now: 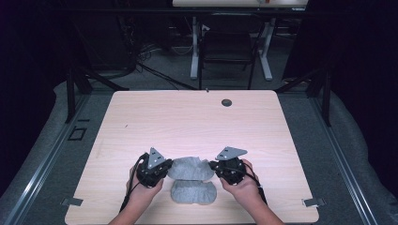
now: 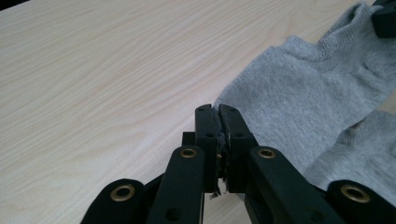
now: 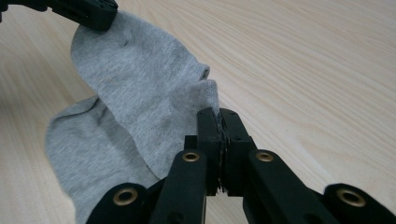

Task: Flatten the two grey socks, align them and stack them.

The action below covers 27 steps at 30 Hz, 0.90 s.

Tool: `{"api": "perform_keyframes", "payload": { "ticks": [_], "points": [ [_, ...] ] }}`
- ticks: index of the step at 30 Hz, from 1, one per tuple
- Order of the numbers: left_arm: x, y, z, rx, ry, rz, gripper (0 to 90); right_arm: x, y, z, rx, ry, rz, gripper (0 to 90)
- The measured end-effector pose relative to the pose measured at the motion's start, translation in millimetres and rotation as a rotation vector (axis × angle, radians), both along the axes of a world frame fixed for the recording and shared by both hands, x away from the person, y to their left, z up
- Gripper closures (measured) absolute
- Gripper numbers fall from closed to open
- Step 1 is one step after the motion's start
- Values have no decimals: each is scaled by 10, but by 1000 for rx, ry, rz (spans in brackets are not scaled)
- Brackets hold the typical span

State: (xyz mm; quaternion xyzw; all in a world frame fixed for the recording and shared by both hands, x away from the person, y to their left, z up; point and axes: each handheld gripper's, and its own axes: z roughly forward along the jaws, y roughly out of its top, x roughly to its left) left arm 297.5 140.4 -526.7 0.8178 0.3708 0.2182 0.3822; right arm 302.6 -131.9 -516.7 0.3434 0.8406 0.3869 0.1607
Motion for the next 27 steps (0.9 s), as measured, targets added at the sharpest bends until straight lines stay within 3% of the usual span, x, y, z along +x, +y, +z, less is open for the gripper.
{"api": "perform_keyframes", "payload": {
  "ticks": [5,15,21,27],
  "points": [
    [-117,10,0,-12,-10,4,874,-127,32,25,-24,-24,19,884],
    [-320,42,0,-24,-8,-3,873,-347,14,18,-17,-30,18,884],
    [-430,39,-17,-34,-1,-8,873,-473,25,10,-52,-49,26,884],
    [-466,29,-76,-34,12,-14,873,-516,19,-21,-76,-39,28,884]
  ]
}}
